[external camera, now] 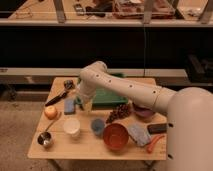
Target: Place fork in plastic cup
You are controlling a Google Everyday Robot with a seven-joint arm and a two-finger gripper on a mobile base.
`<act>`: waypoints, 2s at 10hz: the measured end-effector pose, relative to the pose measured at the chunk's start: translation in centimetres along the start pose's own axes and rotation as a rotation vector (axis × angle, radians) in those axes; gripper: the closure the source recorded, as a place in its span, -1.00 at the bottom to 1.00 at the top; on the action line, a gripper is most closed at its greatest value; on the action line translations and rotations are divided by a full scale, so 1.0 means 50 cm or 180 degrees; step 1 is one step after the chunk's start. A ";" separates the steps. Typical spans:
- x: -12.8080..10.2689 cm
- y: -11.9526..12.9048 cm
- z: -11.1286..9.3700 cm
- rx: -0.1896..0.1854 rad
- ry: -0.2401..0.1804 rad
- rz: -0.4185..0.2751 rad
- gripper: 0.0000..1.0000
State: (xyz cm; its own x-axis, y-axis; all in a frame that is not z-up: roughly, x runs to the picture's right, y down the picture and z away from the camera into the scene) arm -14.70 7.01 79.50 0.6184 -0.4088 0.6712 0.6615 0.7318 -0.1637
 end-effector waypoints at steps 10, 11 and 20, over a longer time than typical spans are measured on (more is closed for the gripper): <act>-0.006 -0.030 0.026 0.0017 0.0137 -0.0516 -0.60; -0.007 -0.036 0.029 0.0016 0.0171 -0.0574 -0.60; -0.093 -0.081 0.106 -0.0075 0.0199 -0.1104 0.20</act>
State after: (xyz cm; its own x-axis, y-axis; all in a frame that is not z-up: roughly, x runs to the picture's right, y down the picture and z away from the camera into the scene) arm -22.50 8.86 80.86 0.3795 -0.6640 0.6443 0.8459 0.5311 0.0491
